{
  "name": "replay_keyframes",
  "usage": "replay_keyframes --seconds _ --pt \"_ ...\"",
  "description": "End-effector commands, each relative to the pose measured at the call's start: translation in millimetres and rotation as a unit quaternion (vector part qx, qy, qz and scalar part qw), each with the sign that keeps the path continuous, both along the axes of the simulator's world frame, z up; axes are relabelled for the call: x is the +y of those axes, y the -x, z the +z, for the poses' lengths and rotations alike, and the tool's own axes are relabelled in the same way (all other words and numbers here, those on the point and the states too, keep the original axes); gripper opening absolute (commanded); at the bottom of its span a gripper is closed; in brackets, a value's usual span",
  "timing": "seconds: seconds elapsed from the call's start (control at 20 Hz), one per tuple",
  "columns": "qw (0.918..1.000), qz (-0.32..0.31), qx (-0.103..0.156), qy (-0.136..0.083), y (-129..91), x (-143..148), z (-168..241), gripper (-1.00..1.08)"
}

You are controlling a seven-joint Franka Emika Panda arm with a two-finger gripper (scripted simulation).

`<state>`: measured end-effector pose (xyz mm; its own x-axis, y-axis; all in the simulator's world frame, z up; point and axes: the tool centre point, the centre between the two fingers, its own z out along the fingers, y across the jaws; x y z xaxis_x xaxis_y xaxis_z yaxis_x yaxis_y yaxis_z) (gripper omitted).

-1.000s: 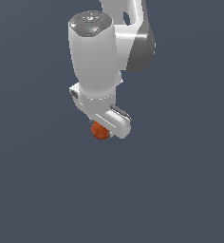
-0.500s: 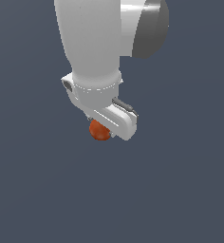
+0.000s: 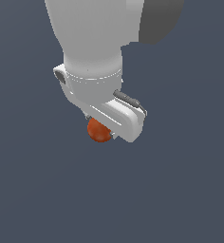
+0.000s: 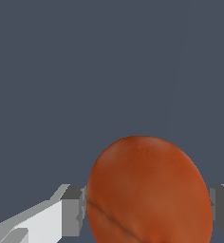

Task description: Pick up the object and move it to a goal position.

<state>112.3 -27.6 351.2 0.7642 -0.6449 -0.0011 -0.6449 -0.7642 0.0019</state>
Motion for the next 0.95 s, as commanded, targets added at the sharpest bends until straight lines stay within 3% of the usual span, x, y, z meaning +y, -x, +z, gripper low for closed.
replay_keyframes --seconds 0.0,0.9 --pt "1.0 0.0 -0.001 0.0 -5.2 0.4 8.5 -1.0" --pt "1.0 0.0 -0.001 0.0 -18.4 1.8 26.1 -1.0"
